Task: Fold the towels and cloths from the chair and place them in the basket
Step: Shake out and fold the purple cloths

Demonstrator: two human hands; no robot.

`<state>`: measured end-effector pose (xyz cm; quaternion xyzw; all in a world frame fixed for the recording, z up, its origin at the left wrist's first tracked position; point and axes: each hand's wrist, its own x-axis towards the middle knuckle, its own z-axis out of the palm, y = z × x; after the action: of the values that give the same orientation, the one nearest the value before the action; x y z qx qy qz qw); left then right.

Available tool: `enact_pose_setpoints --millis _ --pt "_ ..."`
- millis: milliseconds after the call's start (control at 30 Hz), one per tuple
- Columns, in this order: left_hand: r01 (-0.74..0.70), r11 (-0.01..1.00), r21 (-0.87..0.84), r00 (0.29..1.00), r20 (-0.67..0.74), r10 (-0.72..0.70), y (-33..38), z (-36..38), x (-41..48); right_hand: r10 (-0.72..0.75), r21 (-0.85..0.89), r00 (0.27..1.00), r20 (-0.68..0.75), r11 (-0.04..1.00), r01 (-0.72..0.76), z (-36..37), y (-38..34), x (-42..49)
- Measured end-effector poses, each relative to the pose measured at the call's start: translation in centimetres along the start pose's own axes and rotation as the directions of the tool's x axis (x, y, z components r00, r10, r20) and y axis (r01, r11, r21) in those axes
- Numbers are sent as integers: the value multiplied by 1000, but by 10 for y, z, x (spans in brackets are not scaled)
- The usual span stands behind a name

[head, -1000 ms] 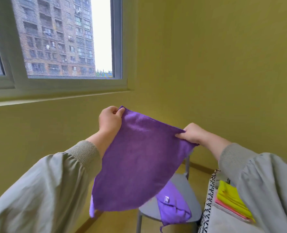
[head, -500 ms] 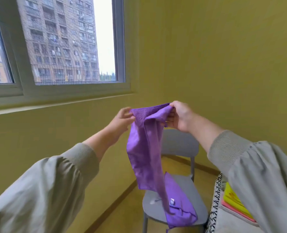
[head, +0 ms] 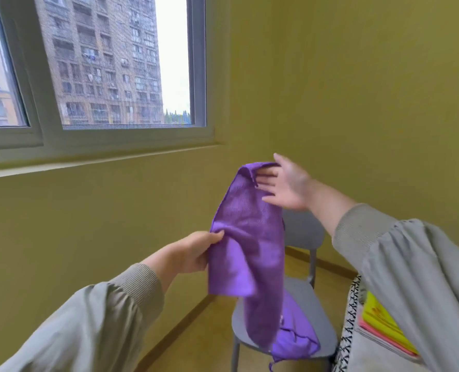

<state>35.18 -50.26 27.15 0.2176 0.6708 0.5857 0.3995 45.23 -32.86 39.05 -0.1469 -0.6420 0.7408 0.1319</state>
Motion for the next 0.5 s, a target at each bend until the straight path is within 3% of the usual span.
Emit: enact_pose_setpoints --millis 100,200,267,367,500 --pt "-10 986 -169 1000 12 12 29 15 1 114 -248 990 78 964 -91 -1 34 -4" --pt "-30 958 -284 998 -63 12 52 19 3 93 -283 995 24 955 -82 -3 64 -8" --pt "-51 933 -356 992 -130 4 60 17 7 90 -267 993 77 961 -66 -6 81 -17" --pt "-64 915 -398 982 -186 -13 66 17 12 -28 -357 994 102 932 63 -10 100 -25" --pt "-74 906 -417 983 -182 -3 74 21 9 -264 -585 964 40 775 237 -7 107 -15"
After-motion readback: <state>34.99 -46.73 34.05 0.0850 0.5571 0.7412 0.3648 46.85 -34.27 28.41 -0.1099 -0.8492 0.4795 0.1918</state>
